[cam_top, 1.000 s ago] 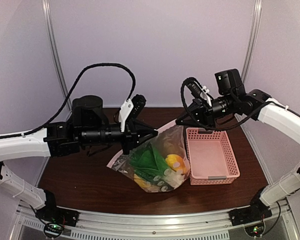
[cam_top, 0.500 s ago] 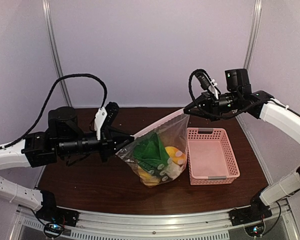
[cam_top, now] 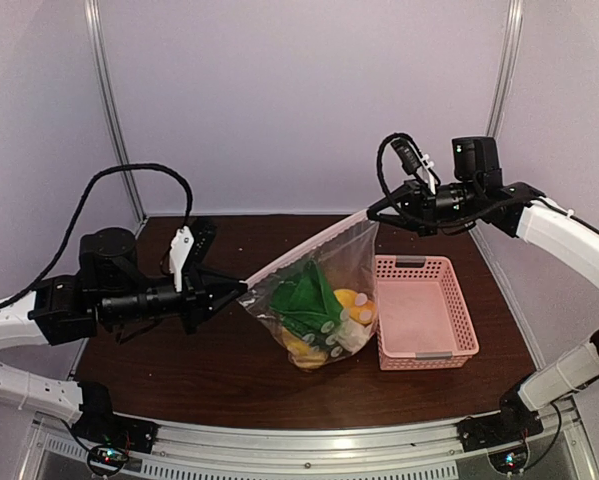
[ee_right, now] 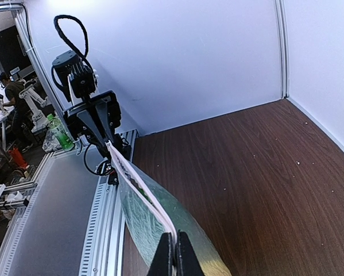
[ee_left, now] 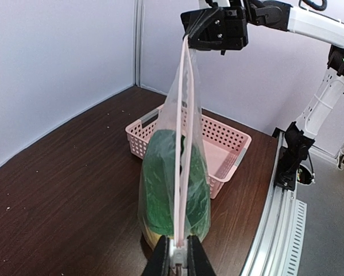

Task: Place the food in the zip-top bag and seal the zipper
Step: Zip the zipper of the food storage bag.

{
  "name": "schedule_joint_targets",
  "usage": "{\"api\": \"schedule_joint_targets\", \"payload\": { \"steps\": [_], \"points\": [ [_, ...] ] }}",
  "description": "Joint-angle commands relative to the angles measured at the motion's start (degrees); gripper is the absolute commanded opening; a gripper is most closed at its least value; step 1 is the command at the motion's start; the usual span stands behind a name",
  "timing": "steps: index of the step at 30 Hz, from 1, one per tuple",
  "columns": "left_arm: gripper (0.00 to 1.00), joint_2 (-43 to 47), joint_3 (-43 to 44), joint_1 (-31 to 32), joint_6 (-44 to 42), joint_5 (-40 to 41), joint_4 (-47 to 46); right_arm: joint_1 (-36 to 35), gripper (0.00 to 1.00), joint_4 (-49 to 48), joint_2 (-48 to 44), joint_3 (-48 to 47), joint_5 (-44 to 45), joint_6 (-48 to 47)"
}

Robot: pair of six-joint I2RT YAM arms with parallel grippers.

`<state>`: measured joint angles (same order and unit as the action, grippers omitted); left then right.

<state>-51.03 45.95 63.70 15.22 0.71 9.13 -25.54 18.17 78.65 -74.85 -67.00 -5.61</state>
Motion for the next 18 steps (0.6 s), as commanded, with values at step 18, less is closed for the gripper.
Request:
{"api": "schedule_joint_targets", "payload": {
  "steps": [18],
  "points": [
    [0.0,-4.8,3.9,-0.1,-5.6,4.7,-1.8,-0.8,0.35,6.2,5.3,-9.8,4.9,-7.0]
  ]
}}
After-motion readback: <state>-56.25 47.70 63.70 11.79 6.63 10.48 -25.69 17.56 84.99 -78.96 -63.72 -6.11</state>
